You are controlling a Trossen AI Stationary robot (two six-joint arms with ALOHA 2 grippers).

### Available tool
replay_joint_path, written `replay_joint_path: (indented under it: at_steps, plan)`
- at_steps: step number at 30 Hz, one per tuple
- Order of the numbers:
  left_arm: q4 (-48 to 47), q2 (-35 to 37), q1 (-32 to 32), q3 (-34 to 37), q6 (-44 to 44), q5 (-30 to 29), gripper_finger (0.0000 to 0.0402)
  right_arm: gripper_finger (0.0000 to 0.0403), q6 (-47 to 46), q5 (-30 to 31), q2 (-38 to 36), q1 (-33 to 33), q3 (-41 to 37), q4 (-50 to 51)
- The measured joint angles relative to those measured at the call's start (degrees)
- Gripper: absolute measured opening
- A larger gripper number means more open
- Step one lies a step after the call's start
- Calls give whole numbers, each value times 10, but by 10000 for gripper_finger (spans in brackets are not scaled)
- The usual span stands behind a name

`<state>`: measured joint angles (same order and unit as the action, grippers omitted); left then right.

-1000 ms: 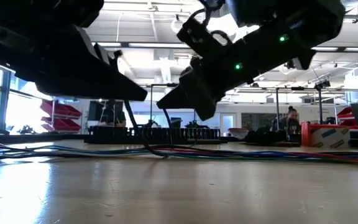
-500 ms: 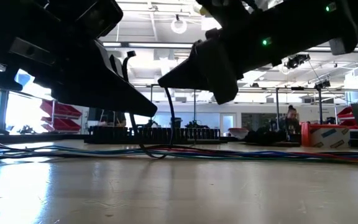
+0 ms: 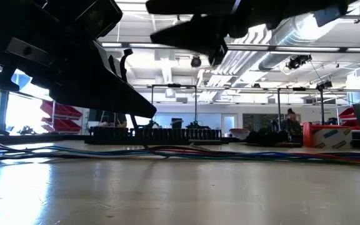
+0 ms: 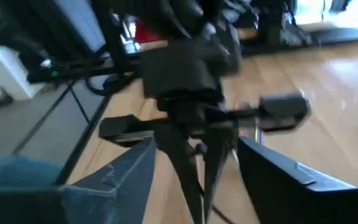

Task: Ziptie cables
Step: Wrap the top black zip tie around the colored cable bundle

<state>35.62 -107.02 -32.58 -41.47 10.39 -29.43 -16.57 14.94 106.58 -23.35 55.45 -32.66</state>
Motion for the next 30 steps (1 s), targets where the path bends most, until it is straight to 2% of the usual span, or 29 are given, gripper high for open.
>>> replay_joint_path:
  at_steps: [4,8,14,25,30]
  plan:
    - [-1,0,0,0,0,-3,0,236,-31,15,23,2,0,-15]
    - [-2,0,4,0,0,-1,0,219,-62,10,39,5,0,-51]
    - [-3,0,9,0,5,1,0,189,-70,11,48,16,0,-54]
    - [-2,0,11,0,15,3,0,184,-70,10,48,24,0,-58]
    - [-2,0,11,0,15,3,0,184,-65,-17,57,24,1,-78]
